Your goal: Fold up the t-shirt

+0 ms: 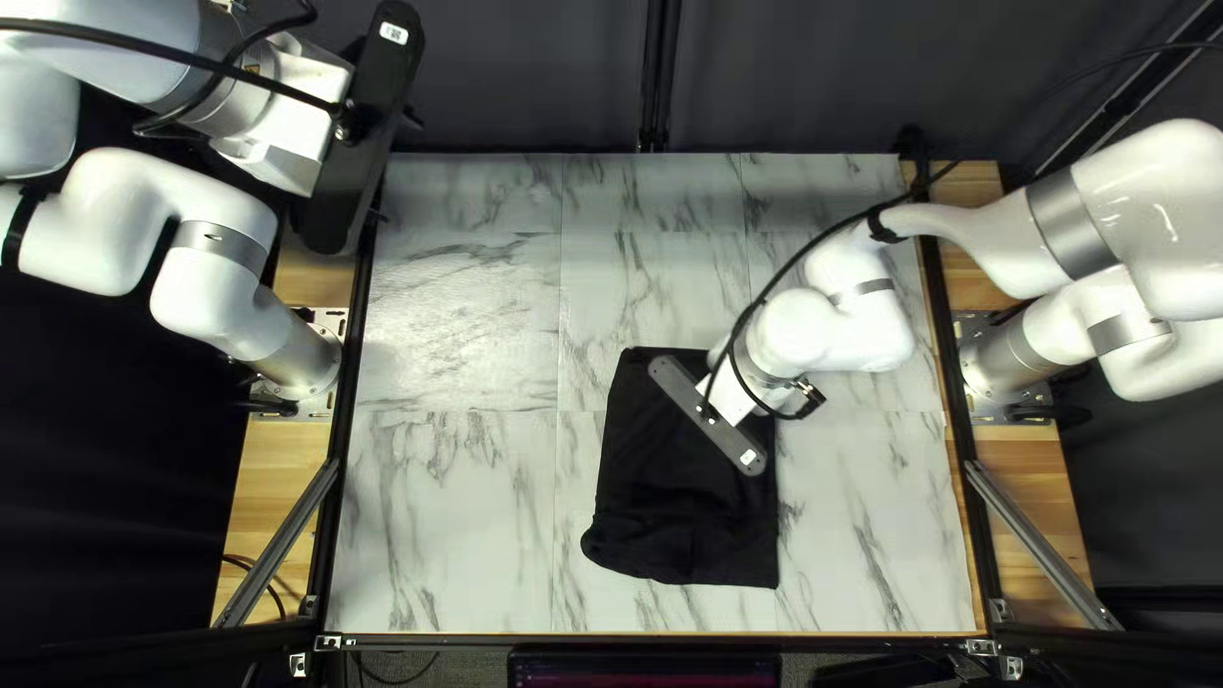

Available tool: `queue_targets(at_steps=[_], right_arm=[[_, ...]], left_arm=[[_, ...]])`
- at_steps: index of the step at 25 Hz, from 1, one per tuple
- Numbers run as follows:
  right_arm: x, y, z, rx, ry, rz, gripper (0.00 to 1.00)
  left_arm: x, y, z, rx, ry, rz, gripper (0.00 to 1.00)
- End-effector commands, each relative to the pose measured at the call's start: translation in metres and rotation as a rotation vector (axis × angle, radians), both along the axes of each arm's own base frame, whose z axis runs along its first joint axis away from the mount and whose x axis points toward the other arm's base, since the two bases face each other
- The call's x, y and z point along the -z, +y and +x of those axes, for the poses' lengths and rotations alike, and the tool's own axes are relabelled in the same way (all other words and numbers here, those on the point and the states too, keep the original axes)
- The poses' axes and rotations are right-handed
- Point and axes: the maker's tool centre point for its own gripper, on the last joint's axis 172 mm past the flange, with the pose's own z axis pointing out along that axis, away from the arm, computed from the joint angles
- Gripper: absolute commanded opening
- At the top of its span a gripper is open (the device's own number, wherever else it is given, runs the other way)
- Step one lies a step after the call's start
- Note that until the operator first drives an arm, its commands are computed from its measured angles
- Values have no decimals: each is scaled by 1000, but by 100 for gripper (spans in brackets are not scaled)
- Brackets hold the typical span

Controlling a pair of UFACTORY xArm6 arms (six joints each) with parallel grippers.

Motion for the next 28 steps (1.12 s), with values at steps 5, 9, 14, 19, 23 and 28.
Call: queue_targets(at_steps=[5, 9, 14, 19, 23, 28], right_arm=[[1, 11, -31, 11, -24, -15, 0], [-11, 16, -40, 24, -40, -27, 0], [-16, 22, -42, 33, -47, -42, 0], [8, 19, -54, 32, -25, -15, 71], [3, 21, -66, 35, -17, 1, 77], [-14, 13, -72, 29, -11, -5, 100]], left_arm=[[0, 0, 0, 0, 0, 0, 100], [0, 0, 0, 0, 0, 0, 100], [0, 0, 0, 0, 0, 0, 100], [0, 0, 0, 0, 0, 0, 100], [0, 0, 0, 0, 0, 0, 100], [0, 0, 0, 0, 0, 0, 100]])
